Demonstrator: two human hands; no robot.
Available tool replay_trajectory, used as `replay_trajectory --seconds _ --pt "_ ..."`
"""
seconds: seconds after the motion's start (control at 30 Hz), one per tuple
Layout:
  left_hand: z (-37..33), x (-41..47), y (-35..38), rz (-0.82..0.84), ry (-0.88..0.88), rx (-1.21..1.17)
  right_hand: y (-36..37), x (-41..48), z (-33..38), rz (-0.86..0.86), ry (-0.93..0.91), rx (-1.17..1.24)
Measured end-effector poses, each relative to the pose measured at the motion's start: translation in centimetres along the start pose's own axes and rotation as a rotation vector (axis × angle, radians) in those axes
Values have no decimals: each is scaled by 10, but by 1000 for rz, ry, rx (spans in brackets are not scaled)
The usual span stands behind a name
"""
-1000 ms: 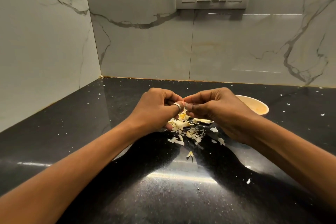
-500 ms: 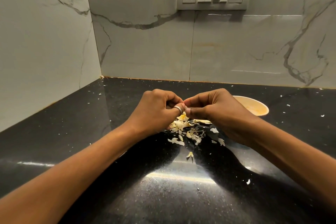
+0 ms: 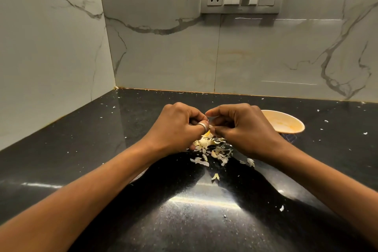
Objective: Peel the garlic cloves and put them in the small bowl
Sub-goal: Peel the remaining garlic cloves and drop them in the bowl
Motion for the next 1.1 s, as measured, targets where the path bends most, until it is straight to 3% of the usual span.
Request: replay_trajectory --seconds 0.27,0.43,0.8,1.1 --pt "2 -1 5 44 -77 -54 0 0 -2 4 6 38" --pt "10 1 10 125 -213 -232 1 2 -6 21 34 97" --pt "13 0 10 175 -293 -246 0 3 -14 2 208 477" --pt "7 1 -5 -34 -174 -218 -1 1 -15 -8 216 391"
Point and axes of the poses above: each hand's wrist, its own x-axis towards the middle knuckle, its own y-axis out of the palm, z = x × y, the point moved 6 cm from there along x, towards the middle knuckle, and after that the axes turned 14 degrees about x, right-handed, at the moved point
